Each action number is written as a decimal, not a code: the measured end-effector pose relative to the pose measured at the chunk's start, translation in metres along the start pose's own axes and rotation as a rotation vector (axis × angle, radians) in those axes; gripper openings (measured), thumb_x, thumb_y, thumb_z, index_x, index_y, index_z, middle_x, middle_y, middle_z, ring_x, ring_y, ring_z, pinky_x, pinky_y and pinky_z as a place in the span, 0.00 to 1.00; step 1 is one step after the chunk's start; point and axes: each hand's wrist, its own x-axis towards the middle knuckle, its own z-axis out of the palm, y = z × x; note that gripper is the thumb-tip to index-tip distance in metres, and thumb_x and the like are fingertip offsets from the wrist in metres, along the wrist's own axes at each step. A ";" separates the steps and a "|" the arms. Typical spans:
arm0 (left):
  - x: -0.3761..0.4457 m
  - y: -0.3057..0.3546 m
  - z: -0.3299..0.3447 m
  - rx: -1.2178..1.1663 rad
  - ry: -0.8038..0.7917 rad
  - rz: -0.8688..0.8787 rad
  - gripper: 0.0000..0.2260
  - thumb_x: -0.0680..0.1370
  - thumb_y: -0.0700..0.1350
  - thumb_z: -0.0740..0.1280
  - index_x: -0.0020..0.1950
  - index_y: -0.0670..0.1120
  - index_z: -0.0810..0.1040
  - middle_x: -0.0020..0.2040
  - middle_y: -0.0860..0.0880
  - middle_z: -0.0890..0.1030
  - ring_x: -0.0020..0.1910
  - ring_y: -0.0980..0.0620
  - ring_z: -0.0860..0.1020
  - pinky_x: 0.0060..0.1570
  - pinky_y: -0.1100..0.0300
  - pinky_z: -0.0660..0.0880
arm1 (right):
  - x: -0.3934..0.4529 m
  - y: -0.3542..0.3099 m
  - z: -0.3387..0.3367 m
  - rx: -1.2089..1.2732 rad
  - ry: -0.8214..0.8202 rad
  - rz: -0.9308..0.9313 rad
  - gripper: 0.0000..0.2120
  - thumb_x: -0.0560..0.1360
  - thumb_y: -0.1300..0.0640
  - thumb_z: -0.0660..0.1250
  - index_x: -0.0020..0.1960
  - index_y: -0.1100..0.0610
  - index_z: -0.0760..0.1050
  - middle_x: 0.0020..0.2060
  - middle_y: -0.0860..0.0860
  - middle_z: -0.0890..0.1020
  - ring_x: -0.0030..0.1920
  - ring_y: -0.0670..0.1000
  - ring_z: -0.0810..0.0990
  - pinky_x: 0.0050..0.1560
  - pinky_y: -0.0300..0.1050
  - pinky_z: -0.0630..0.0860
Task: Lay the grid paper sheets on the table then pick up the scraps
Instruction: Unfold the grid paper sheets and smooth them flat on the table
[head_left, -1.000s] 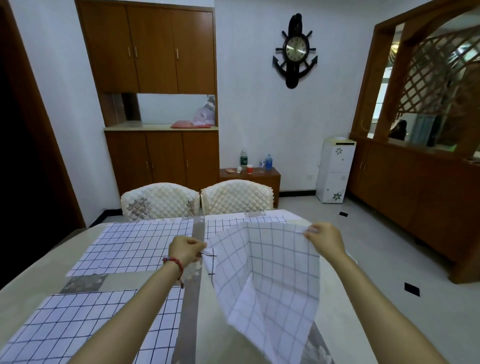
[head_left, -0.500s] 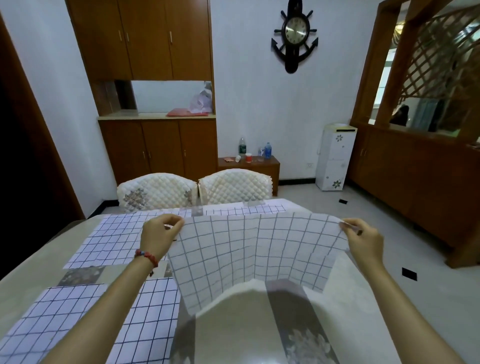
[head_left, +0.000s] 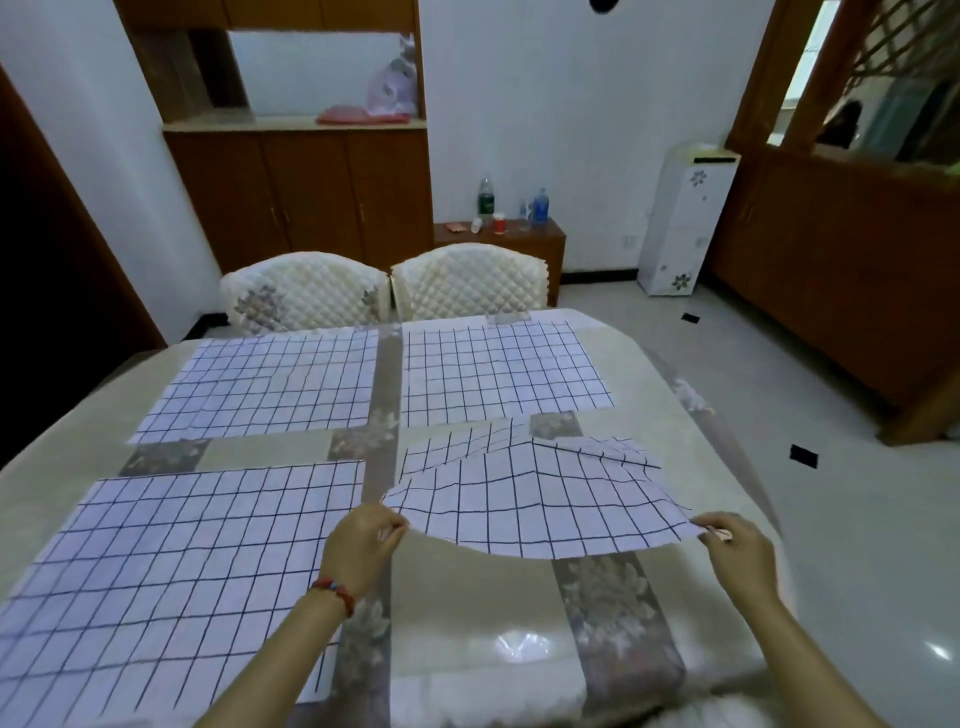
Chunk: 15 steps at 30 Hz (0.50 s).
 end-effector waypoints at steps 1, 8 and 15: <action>-0.005 0.000 0.006 0.025 -0.045 -0.004 0.09 0.60 0.35 0.78 0.32 0.47 0.82 0.31 0.52 0.82 0.30 0.54 0.79 0.29 0.71 0.71 | -0.001 0.006 0.002 -0.021 -0.020 0.020 0.12 0.69 0.72 0.65 0.40 0.56 0.79 0.42 0.54 0.80 0.51 0.59 0.77 0.49 0.44 0.69; -0.041 -0.001 0.045 -0.014 -0.260 -0.186 0.06 0.75 0.43 0.67 0.46 0.44 0.83 0.45 0.49 0.82 0.49 0.51 0.79 0.48 0.67 0.69 | -0.002 0.034 0.009 -0.124 -0.137 0.091 0.15 0.70 0.71 0.65 0.37 0.51 0.77 0.45 0.56 0.81 0.52 0.59 0.78 0.50 0.48 0.71; -0.025 -0.001 0.054 -0.030 -0.182 -0.418 0.10 0.75 0.48 0.66 0.51 0.44 0.81 0.52 0.45 0.81 0.53 0.48 0.77 0.56 0.56 0.74 | 0.013 0.034 0.015 -0.172 -0.177 0.142 0.14 0.70 0.69 0.61 0.45 0.53 0.79 0.56 0.60 0.79 0.56 0.61 0.76 0.56 0.51 0.71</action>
